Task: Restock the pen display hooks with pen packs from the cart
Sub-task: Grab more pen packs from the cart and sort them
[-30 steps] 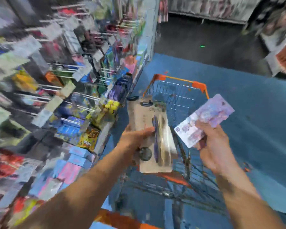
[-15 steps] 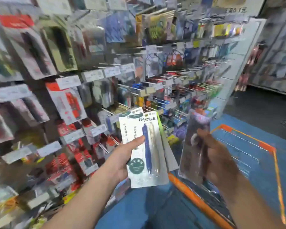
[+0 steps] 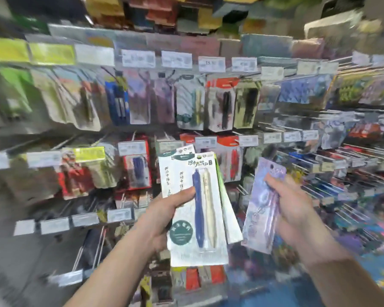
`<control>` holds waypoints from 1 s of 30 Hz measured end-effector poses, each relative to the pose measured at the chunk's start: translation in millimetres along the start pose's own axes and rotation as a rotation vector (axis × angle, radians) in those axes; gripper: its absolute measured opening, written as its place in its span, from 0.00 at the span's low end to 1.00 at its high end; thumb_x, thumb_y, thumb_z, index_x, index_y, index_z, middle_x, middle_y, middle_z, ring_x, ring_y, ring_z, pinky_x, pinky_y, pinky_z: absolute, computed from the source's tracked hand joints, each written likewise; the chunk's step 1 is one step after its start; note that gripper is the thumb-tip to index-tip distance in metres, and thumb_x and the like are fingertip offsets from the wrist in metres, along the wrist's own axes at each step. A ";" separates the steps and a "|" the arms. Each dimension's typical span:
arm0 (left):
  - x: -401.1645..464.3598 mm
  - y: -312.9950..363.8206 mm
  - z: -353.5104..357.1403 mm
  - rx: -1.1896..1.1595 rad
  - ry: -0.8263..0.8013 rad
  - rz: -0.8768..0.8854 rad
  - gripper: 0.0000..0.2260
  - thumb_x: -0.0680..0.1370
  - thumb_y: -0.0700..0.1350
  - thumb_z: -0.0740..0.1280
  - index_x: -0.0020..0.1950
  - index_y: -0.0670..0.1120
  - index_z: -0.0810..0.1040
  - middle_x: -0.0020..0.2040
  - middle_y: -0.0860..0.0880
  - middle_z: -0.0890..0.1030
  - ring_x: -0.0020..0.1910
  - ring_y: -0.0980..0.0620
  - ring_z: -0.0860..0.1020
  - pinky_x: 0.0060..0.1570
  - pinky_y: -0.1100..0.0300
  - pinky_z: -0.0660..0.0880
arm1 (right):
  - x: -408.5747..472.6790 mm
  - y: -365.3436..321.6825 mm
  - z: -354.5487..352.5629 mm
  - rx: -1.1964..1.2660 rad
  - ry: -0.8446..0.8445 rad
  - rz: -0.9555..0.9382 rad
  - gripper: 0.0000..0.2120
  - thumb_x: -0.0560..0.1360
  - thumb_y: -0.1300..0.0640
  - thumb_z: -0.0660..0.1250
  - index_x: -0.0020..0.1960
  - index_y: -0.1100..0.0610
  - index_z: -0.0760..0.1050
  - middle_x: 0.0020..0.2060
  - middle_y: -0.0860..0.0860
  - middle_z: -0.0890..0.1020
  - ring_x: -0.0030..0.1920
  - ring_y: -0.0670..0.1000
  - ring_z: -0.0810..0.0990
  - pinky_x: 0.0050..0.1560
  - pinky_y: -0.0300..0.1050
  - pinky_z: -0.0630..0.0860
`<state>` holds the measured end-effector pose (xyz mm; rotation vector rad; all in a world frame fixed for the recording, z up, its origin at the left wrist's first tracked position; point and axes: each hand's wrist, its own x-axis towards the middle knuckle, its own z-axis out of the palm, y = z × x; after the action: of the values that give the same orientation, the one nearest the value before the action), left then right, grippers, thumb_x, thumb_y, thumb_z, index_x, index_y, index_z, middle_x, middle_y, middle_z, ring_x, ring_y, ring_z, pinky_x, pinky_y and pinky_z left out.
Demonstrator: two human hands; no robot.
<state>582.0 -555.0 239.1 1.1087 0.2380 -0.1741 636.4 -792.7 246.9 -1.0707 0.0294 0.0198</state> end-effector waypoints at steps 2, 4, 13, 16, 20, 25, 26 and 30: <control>-9.9 20.4 -36.1 0.004 0.039 0.029 0.26 0.65 0.46 0.77 0.63 0.42 0.84 0.57 0.38 0.86 0.49 0.38 0.86 0.47 0.47 0.84 | 8.6 16.9 41.7 0.000 -0.039 0.001 0.13 0.82 0.61 0.64 0.64 0.56 0.80 0.52 0.56 0.86 0.44 0.52 0.85 0.47 0.48 0.83; -19.5 39.4 -68.5 -0.008 0.061 0.063 0.27 0.66 0.44 0.77 0.65 0.43 0.82 0.59 0.37 0.85 0.51 0.37 0.86 0.53 0.42 0.82 | 13.9 31.8 83.9 -0.015 -0.074 0.019 0.12 0.83 0.58 0.64 0.64 0.56 0.80 0.52 0.54 0.87 0.46 0.50 0.86 0.49 0.46 0.82; -36.4 109.3 -147.2 -0.104 0.102 0.154 0.20 0.70 0.40 0.73 0.63 0.40 0.82 0.55 0.35 0.85 0.41 0.39 0.87 0.40 0.42 0.85 | 37.4 58.5 197.2 -0.141 -0.136 -0.030 0.05 0.82 0.63 0.66 0.52 0.54 0.78 0.45 0.55 0.87 0.41 0.51 0.86 0.45 0.48 0.81; -25.9 120.6 -156.9 -0.126 0.131 0.178 0.22 0.71 0.41 0.73 0.66 0.41 0.81 0.57 0.35 0.85 0.43 0.38 0.87 0.40 0.44 0.85 | 57.0 53.5 211.6 -0.187 -0.180 -0.051 0.07 0.82 0.63 0.64 0.54 0.55 0.79 0.47 0.57 0.87 0.43 0.52 0.86 0.49 0.52 0.82; -9.6 132.6 -157.5 -0.131 0.171 0.200 0.22 0.69 0.42 0.75 0.63 0.41 0.83 0.54 0.36 0.86 0.41 0.39 0.87 0.40 0.43 0.85 | 85.5 47.7 221.4 -0.169 -0.241 -0.049 0.07 0.83 0.58 0.64 0.58 0.56 0.80 0.52 0.58 0.87 0.50 0.55 0.86 0.58 0.56 0.80; 9.4 146.0 -143.2 -0.122 0.215 0.216 0.23 0.68 0.44 0.76 0.62 0.41 0.83 0.54 0.35 0.86 0.40 0.38 0.86 0.39 0.42 0.84 | 123.3 36.2 227.8 -0.153 -0.301 -0.040 0.06 0.83 0.57 0.65 0.55 0.56 0.81 0.48 0.56 0.87 0.45 0.53 0.87 0.55 0.54 0.80; 13.1 148.5 -139.4 -0.122 0.227 0.229 0.22 0.68 0.43 0.76 0.61 0.41 0.83 0.53 0.35 0.86 0.38 0.38 0.86 0.38 0.42 0.84 | 131.6 33.5 228.0 -0.155 -0.311 -0.039 0.06 0.83 0.57 0.65 0.53 0.55 0.80 0.47 0.56 0.87 0.43 0.52 0.86 0.54 0.53 0.80; 26.2 154.0 -127.2 -0.134 0.284 0.268 0.20 0.67 0.44 0.75 0.58 0.40 0.85 0.51 0.35 0.86 0.36 0.39 0.86 0.35 0.42 0.84 | 160.1 23.7 232.7 -0.163 -0.346 -0.060 0.04 0.82 0.58 0.67 0.51 0.56 0.80 0.42 0.55 0.87 0.41 0.53 0.85 0.54 0.55 0.79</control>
<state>633.5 -373.9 310.7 1.0192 0.3457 0.2370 799.1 -576.8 332.3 -1.2181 -0.3211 0.1548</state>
